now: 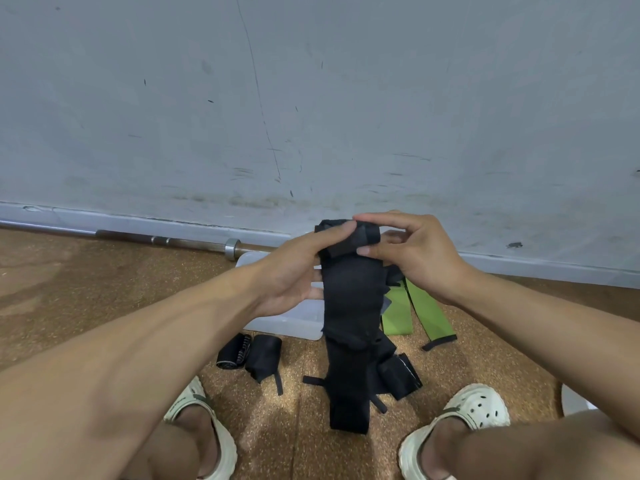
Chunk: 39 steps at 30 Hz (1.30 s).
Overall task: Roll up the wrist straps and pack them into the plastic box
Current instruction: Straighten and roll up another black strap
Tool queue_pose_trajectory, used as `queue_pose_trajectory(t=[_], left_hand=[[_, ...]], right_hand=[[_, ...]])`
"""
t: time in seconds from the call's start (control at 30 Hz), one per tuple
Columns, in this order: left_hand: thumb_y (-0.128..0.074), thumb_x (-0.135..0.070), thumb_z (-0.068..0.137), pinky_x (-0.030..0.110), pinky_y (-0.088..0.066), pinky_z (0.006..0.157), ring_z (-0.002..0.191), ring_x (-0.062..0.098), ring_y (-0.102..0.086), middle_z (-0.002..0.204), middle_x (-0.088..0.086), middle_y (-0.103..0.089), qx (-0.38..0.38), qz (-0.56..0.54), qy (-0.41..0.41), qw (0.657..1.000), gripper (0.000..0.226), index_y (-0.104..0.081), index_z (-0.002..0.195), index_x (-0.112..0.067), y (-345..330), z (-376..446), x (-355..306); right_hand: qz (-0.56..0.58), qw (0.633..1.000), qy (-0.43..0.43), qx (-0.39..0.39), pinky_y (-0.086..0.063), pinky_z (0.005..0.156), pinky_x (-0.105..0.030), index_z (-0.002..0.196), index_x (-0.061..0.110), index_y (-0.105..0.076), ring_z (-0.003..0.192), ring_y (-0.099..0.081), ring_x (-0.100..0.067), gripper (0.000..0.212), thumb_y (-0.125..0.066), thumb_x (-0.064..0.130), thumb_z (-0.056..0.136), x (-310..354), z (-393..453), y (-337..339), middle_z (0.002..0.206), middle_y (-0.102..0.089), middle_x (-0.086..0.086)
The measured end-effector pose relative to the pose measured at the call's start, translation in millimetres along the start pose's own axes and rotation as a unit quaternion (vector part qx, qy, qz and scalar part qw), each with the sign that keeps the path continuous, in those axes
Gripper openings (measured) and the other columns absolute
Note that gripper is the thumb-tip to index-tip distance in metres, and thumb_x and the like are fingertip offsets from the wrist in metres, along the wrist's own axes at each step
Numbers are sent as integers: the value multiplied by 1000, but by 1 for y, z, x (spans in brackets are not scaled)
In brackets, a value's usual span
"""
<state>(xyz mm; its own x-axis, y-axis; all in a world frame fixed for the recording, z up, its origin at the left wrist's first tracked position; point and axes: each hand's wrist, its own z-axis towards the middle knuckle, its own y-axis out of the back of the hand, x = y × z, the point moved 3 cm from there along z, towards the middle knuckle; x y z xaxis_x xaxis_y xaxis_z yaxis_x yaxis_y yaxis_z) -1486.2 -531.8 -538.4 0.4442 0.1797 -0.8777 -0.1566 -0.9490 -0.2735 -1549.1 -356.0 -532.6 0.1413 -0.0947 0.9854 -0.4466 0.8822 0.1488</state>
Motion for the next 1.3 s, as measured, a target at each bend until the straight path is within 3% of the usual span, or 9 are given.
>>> queue_pose_trajectory(t=[0.2, 0.37, 0.47, 0.57, 0.7, 0.87, 1.03, 1.17, 1.3], left_hand=[[-59, -45, 99, 55, -54, 101, 122, 27, -66, 126, 4, -72, -26, 9, 4, 1000, 39, -67, 131, -23, 2, 2, 3], [-67, -23, 98, 51, -57, 96, 115, 23, -69, 122, 5, -73, -61, 5, -27, 998, 35, -61, 132, -16, 4, 4, -1], [-71, -8, 93, 49, -58, 95, 109, 21, -69, 116, 3, -70, -96, 3, -39, 995, 42, -56, 131, -18, 11, 6, -2], [-67, 1, 93, 42, -57, 92, 106, 19, -66, 114, 1, -67, -114, 1, -61, 992, 46, -54, 132, -20, 11, 7, -3], [-59, 9, 90, 44, -58, 93, 104, 26, -67, 110, 9, -70, -164, -41, -84, 982, 48, -57, 125, -24, 7, 7, -2], [-53, 13, 85, 45, -58, 94, 104, 30, -66, 114, 14, -68, -190, -46, -89, 977, 54, -57, 124, -25, 2, 5, -4], [-65, -19, 90, 40, -58, 89, 112, 26, -68, 126, 11, -69, -139, -25, -69, 988, 46, -55, 135, -17, 0, 3, -2], [-52, -59, 97, 43, -53, 101, 115, 17, -69, 121, -1, -74, -99, 17, -40, 994, 47, -67, 128, -27, -2, 3, -2], [-49, -67, 95, 51, -51, 104, 117, 19, -68, 119, 0, -75, -74, 18, 0, 997, 51, -71, 123, -30, -2, 2, 2]], right_hand=[[-7, 1000, -2, 6, -59, 78, -22, 102, 17, -78, 94, -74, -11, 42, -73, -19, 80, 3, 1, 1, 104, -77, 0], [55, 991, -104, 70, -57, 97, -38, 133, 22, -67, 112, -72, -25, 58, -60, -16, 90, -3, 2, 4, 122, -74, -2], [76, 980, -149, 104, -54, 102, -45, 148, 25, -52, 119, -68, -22, 59, -68, 9, 94, -9, 1, 1, 132, -68, 2], [34, 979, -161, 123, -57, 100, -44, 146, 31, -51, 115, -71, -20, 52, -64, 36, 96, -12, -4, -11, 130, -71, -2], [34, 979, -158, 127, -61, 87, -32, 143, 35, -55, 108, -73, -16, 35, -48, 34, 108, -9, -7, -26, 126, -73, 3], [48, 983, -160, 81, -62, 82, -37, 137, 22, -54, 100, -76, -23, 32, -58, 26, 105, -8, -3, -23, 116, -76, -7], [37, 993, -101, 50, -60, 92, -53, 132, 20, -52, 106, -71, -37, 35, -62, 8, 101, -4, -1, -15, 126, -67, -10], [39, 996, -66, 54, -60, 91, -49, 129, 17, -51, 102, -72, -37, 37, -60, -2, 100, -1, -1, -12, 129, -66, -7], [16, 998, -41, 49, -60, 92, -50, 122, 17, -56, 94, -70, -32, 36, -60, -9, 97, -3, -2, -9, 128, -67, -3]])
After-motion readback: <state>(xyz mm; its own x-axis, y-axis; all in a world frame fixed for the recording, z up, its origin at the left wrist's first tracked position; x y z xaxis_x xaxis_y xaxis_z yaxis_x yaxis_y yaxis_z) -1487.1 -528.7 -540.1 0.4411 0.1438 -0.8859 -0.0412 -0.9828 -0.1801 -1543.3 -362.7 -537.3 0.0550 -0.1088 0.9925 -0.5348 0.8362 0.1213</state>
